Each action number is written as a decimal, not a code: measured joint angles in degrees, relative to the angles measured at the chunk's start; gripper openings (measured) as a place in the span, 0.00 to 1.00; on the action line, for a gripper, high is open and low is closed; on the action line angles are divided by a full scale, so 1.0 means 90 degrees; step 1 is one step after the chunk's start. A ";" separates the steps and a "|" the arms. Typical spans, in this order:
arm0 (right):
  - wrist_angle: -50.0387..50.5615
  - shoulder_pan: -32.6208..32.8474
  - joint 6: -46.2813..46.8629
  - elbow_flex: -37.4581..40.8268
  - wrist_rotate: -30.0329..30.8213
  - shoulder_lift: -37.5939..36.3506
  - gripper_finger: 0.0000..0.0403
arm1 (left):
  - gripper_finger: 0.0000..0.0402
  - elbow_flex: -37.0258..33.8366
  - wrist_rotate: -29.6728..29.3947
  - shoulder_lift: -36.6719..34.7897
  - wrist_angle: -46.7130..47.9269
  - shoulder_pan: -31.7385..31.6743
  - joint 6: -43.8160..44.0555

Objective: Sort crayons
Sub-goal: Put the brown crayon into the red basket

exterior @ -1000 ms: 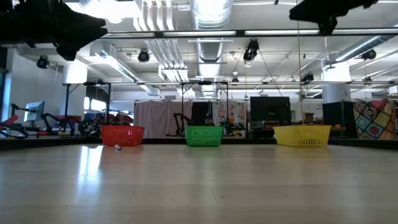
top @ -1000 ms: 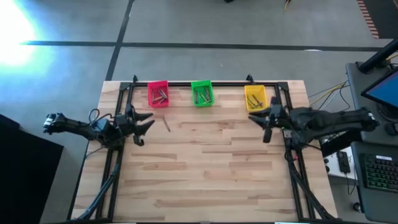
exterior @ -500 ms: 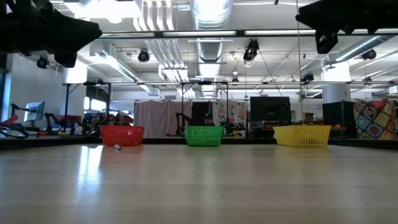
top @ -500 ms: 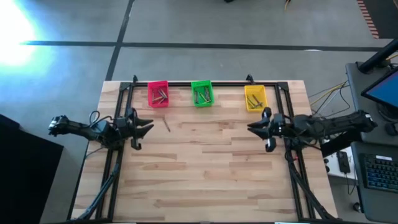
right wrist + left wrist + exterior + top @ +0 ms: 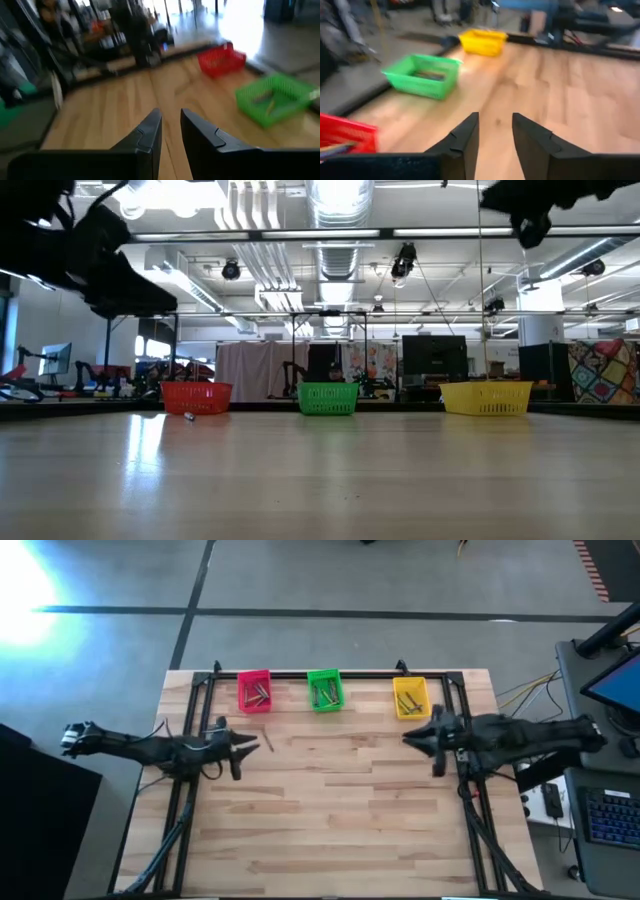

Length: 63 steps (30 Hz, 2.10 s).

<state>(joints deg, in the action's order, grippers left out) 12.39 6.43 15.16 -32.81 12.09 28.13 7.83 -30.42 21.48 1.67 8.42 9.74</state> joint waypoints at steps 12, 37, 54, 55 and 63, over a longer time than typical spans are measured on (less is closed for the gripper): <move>0.0648 -0.0009 0.0562 -0.0045 -0.0021 0.1109 0.16 | 0.41 0.1552 0.0833 0.2719 0.2053 -0.1005 -0.0330; 0.2101 0.0006 0.2028 -0.0147 -0.0333 0.1408 0.16 | 0.22 0.3033 0.2119 0.6722 0.2076 -0.2848 -0.3656; 0.3090 0.0039 0.2170 -0.0062 -0.0583 0.1381 0.16 | 0.22 0.5327 0.2065 0.8818 0.4666 -0.3008 -0.5212; 0.3159 0.0056 0.2203 -0.0062 -0.0583 0.1381 0.16 | 0.22 0.5451 0.2077 0.8867 0.4812 -0.3008 -0.5239; 0.3215 0.0064 0.2120 -0.0060 -0.0511 0.1383 0.16 | 0.22 0.6032 0.2131 0.8701 0.4763 -0.3047 -0.6146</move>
<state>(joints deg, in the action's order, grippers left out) 41.32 7.01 34.24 -33.34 7.49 40.58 62.12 -11.24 99.79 44.54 -19.01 -45.58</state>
